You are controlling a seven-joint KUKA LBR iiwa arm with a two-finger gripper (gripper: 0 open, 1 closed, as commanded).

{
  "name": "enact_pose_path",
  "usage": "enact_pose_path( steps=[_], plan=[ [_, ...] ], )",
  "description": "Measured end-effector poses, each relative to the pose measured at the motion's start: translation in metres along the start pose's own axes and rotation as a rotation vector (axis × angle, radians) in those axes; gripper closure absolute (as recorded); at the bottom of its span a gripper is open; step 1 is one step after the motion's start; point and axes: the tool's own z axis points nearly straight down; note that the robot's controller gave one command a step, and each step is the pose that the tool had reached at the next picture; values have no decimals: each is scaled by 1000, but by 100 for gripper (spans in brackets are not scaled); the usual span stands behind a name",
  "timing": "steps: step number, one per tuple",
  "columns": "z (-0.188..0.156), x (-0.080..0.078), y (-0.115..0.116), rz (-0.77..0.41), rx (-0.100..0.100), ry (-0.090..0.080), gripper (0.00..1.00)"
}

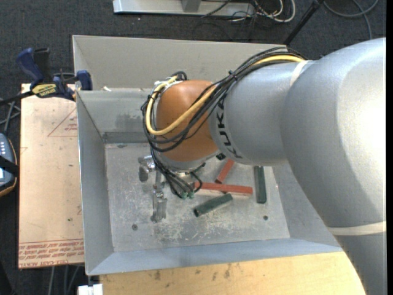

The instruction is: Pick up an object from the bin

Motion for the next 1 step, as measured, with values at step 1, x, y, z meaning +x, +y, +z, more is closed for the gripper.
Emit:
enact_pose_path(
  steps=[1],
  plan=[
    [-8,-5,-37,-58,-2,0,0]
  ],
)
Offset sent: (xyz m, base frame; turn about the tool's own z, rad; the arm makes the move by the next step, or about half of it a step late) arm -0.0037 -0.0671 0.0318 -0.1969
